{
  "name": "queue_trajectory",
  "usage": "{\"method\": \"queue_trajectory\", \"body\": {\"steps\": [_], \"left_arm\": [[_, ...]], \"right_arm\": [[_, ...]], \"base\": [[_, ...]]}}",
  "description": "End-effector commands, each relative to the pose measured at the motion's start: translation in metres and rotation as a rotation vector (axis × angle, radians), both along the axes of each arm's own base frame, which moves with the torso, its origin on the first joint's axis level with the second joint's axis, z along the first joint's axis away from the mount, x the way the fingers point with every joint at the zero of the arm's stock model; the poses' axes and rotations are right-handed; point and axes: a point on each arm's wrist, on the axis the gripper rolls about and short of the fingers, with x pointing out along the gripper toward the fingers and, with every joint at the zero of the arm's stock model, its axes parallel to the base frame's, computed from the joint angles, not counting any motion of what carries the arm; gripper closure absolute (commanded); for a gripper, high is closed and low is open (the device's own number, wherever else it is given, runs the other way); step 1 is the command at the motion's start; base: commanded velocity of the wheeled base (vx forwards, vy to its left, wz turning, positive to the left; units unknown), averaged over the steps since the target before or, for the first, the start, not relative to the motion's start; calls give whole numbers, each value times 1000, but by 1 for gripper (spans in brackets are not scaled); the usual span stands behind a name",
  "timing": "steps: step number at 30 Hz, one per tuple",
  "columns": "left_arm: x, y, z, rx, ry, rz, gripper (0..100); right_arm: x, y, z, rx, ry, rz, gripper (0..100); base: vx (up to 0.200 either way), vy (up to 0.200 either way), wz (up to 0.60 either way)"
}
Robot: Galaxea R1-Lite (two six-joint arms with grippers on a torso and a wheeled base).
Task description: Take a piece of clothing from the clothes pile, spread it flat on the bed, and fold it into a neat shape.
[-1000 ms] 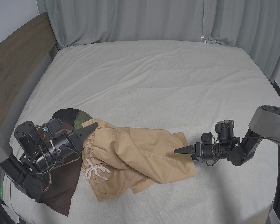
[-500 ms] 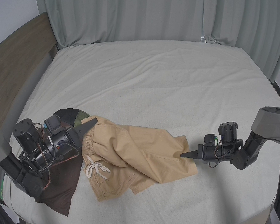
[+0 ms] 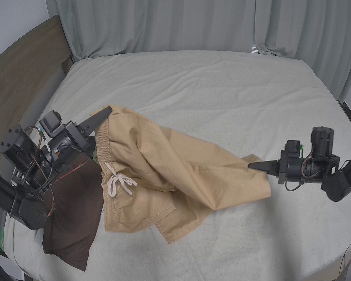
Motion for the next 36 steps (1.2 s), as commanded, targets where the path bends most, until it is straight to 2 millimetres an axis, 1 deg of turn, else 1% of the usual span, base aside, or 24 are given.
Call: {"method": "queue_trajectory", "body": {"steps": [1,4,7,9,12,13,14,15,19,25,28,29,31,33,35,36], "left_arm": [[1,5,25,-48,-70,8,100],[3,5,26,-54,-72,12,100],[3,4,18,-47,-39,10,100],[3,1,7,-36,0,-1,100],[5,-7,-13,-20,72,-22,100],[6,-8,-17,-16,84,-23,100],[8,-10,-25,-5,107,-24,100],[9,-11,-30,2,122,-21,100],[7,-13,-38,12,152,-34,100],[3,-18,-41,17,165,-49,100],[3,-18,-43,20,170,-50,100],[3,-18,-42,20,170,-48,100],[3,-18,-42,25,162,-46,100],[2,-18,-41,28,155,-45,100],[1,-17,-40,27,154,-44,100],[1,-17,-40,27,154,-44,100]], "right_arm": [[-22,-23,50,53,-124,-44,100],[-24,-31,54,53,-129,-70,100],[-24,-37,47,48,-104,-93,100],[-18,-35,33,41,-54,-88,100],[-3,-29,-1,25,45,-71,100],[-2,-27,-6,21,59,-69,100],[4,-25,-25,1,99,-58,100],[7,-24,-38,-20,113,-49,0],[15,-24,-71,-67,161,-44,0],[24,-25,-93,-87,192,-41,0],[32,-21,-110,-106,219,-48,0],[34,-20,-112,-108,220,-50,0],[41,-16,-128,-139,225,-55,0],[44,-12,-135,-164,215,-53,0],[46,-4,-137,-175,207,-49,0],[46,-4,-137,-175,207,-49,0]], "base": [[0,0,0],[0,0,0],[0,0,0],[0,0,0],[0,0,0],[0,0,0],[0,0,0],[0,0,0],[0,0,0],[0,0,0],[0,0,0],[0,0,0],[0,0,0],[0,0,0],[0,0,0],[0,0,0]]}}
